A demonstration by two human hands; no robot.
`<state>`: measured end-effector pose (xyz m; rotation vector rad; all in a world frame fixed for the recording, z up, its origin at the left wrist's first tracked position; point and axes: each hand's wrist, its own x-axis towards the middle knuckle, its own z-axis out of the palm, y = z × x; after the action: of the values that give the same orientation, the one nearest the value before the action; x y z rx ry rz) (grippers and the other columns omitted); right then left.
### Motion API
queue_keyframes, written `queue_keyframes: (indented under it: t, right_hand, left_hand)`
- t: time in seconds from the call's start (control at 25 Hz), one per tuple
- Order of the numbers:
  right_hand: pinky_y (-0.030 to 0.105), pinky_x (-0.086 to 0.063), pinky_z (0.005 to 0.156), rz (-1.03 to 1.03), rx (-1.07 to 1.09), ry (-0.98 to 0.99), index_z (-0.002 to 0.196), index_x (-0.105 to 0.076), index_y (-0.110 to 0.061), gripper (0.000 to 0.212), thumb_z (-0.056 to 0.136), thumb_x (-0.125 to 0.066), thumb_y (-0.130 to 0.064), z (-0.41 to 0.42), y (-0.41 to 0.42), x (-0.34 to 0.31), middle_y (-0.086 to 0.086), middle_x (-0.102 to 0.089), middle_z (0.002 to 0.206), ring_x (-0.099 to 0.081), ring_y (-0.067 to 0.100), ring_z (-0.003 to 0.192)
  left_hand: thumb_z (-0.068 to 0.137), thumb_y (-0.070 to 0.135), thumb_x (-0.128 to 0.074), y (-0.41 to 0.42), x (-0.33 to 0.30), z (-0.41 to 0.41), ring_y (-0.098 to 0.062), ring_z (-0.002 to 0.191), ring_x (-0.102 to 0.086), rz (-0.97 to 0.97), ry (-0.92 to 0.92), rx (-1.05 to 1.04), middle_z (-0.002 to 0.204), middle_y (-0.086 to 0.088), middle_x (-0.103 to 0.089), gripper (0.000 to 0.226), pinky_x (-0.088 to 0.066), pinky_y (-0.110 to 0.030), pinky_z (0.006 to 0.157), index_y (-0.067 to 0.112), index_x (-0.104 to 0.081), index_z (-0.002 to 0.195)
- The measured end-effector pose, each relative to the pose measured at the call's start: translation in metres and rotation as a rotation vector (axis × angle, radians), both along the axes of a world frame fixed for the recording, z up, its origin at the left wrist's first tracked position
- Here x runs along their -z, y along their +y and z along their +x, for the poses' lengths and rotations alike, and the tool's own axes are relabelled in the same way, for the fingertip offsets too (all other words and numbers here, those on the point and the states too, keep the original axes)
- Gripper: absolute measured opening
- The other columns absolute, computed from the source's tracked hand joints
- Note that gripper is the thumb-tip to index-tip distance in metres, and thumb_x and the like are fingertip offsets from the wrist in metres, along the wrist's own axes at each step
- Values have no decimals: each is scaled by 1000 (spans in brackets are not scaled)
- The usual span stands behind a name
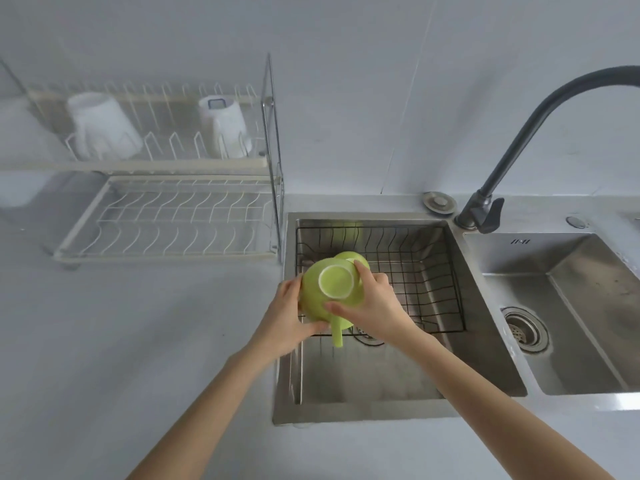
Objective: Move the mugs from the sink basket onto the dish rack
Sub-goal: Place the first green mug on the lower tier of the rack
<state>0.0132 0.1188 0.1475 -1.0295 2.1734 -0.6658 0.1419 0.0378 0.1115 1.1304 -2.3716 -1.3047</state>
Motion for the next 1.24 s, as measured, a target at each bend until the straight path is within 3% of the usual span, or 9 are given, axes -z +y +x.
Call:
queue_keyframes:
  t: [0.52,0.92,1.08,1.24]
  right_hand:
    - [41,-32,110,-61,-76,24,146,-9,-24,93,76,-68,-43,117,-90,-1,16,-30,141,-31,33,133]
    - [42,-30,109,-69,12,43,146,-12,-22,91,77,-68,-41,121,-173,-9,15,-31,143,-31,34,134]
    - [40,-31,107,-54,41,48,145,-16,-20,87,78,-68,-38,107,-204,-6,16,-34,142,-34,33,133]
    - [39,-32,106,-25,55,41,145,-17,-18,86,78,-68,-36,94,-230,4,15,-37,142,-36,32,132]
  left_hand:
    - [68,28,-78,-86,-5,122,-13,96,-52,-104,10,-64,137,-2,-34,89,-36,-17,82,17,-26,139]
    - [64,30,-81,-177,-15,118,-17,91,-56,-115,2,-14,133,-4,-41,85,-40,-24,81,16,-35,134]
    - [64,32,-81,-210,-10,101,-24,104,-59,-130,-37,5,135,-6,-42,87,-46,-35,93,14,-34,135]
    - [67,31,-79,-234,5,86,-26,115,-52,-119,-78,16,137,-8,-40,88,-44,-37,96,12,-30,137]
